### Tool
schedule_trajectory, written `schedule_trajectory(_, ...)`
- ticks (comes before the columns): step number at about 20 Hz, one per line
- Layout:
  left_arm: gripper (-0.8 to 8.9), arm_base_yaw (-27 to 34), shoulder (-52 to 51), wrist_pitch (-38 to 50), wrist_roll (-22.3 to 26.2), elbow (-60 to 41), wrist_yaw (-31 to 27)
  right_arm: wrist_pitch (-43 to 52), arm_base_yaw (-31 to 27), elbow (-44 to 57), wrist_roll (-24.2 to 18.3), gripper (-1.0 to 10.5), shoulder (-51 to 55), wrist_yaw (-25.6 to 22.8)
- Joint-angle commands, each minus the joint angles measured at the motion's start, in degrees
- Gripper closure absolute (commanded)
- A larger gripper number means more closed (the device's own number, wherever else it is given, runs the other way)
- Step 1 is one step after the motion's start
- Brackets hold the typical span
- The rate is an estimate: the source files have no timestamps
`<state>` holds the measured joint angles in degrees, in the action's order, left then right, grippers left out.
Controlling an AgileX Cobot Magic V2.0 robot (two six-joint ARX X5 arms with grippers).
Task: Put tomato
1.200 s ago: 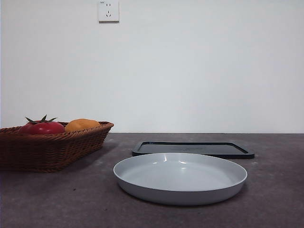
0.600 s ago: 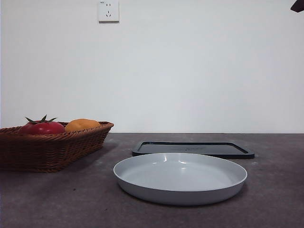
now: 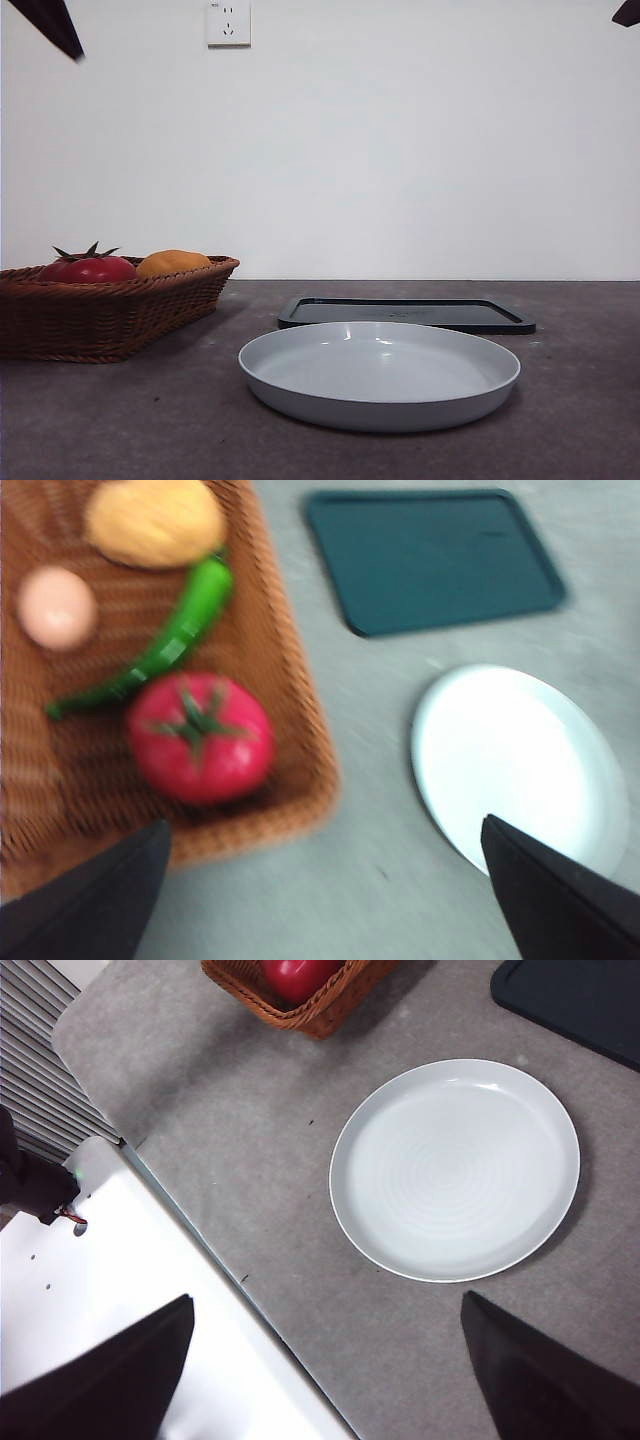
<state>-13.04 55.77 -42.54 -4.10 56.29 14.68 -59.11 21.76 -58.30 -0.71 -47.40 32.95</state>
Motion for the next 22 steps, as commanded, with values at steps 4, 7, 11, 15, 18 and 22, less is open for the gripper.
schedule_trajectory(4, 3.12, -0.2, 10.4, 8.5, 2.3, 1.4, -2.8, 0.4, 0.4, -1.1, -0.2, 5.2, -0.4, 0.1)
schedule_trajectory(7, 3.12, -0.2, 15.4, 10.9, 4.3, 1.4, -4.2, 0.4, 0.4, -1.1, -0.2, 5.2, -0.4, 0.1)
schedule_trajectory(11, 3.12, -0.2, 21.1, 13.9, 6.3, 1.4, -4.8, 0.4, 0.4, -1.1, -0.1, 5.2, -0.4, 0.1)
schedule_trajectory(15, 3.12, -0.2, 26.4, 16.9, 7.1, 1.4, -7.4, 0.4, 0.4, -1.1, 0.1, 5.2, -0.4, 0.1)
schedule_trajectory(18, 3.12, -0.2, 29.5, 18.1, 7.6, 1.4, -7.4, 0.4, 0.4, -1.1, 0.0, 5.2, -0.4, 0.1)
schedule_trajectory(22, 3.12, -0.2, 32.5, 18.4, 7.7, 1.4, -7.4, 0.4, 0.4, -1.1, 0.0, 5.2, -0.4, 0.1)
